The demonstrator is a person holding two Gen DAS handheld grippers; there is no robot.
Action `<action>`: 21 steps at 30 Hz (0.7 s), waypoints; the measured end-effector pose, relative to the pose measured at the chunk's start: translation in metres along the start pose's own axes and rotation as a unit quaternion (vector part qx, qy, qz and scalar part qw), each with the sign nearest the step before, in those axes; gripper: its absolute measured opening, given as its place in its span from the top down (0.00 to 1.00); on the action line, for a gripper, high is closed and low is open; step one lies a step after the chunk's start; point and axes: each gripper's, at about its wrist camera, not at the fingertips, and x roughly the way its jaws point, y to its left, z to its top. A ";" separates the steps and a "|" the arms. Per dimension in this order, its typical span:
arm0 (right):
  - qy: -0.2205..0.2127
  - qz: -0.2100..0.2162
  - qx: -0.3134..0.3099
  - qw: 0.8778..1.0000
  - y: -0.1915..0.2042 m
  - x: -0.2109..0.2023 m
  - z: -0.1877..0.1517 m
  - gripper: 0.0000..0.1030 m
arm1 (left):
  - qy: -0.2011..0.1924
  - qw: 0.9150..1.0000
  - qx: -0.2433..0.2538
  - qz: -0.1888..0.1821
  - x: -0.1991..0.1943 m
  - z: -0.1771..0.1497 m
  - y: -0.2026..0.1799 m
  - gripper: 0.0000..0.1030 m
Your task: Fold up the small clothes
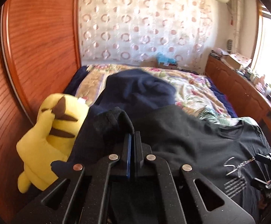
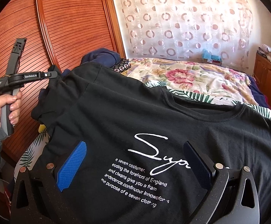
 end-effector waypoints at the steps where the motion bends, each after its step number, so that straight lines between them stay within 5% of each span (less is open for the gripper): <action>1: -0.001 -0.001 0.001 1.000 0.000 -0.001 -0.001 0.00 | -0.003 1.000 0.007 -0.007 -0.003 0.003 -0.007 0.97; 9: -0.015 -0.021 0.018 0.999 -0.010 -0.014 -0.006 0.00 | -0.009 0.992 0.081 -0.095 -0.014 0.024 -0.094 0.97; 16: -0.019 -0.058 0.046 0.997 -0.026 -0.028 -0.021 0.00 | 0.008 0.986 0.112 -0.122 -0.006 0.018 -0.129 0.97; 21: -0.013 -0.071 0.049 0.996 -0.021 -0.029 -0.021 0.00 | 0.005 0.986 0.115 -0.122 -0.016 0.006 -0.120 0.53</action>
